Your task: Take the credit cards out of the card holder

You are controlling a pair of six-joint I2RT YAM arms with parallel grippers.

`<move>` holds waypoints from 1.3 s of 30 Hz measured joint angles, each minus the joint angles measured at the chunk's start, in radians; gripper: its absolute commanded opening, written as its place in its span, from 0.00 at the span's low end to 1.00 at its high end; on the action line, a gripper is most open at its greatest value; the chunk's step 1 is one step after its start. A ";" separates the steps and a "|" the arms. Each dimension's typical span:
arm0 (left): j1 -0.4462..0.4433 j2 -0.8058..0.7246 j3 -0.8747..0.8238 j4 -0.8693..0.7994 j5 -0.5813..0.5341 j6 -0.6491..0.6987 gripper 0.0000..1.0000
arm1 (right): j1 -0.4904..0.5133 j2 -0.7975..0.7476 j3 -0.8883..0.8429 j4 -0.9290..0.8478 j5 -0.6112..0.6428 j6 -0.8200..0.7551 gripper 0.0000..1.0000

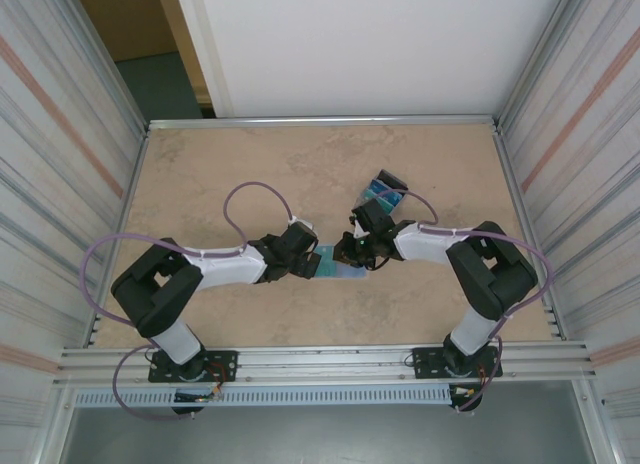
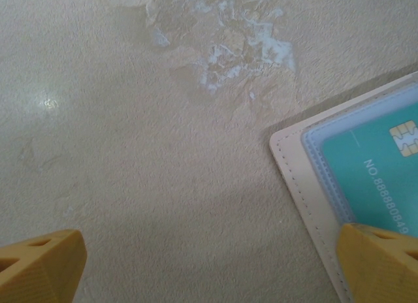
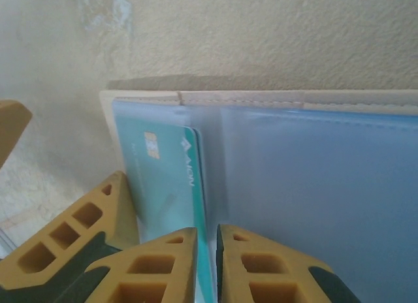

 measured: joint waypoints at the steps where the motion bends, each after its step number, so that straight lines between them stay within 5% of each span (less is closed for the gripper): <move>1: 0.000 0.000 0.000 0.000 0.000 -0.002 0.99 | 0.000 0.003 -0.003 0.004 -0.001 0.000 0.15; 39: 0.000 0.000 0.004 -0.014 -0.005 -0.013 0.99 | -0.014 0.026 -0.084 0.192 -0.097 0.052 0.13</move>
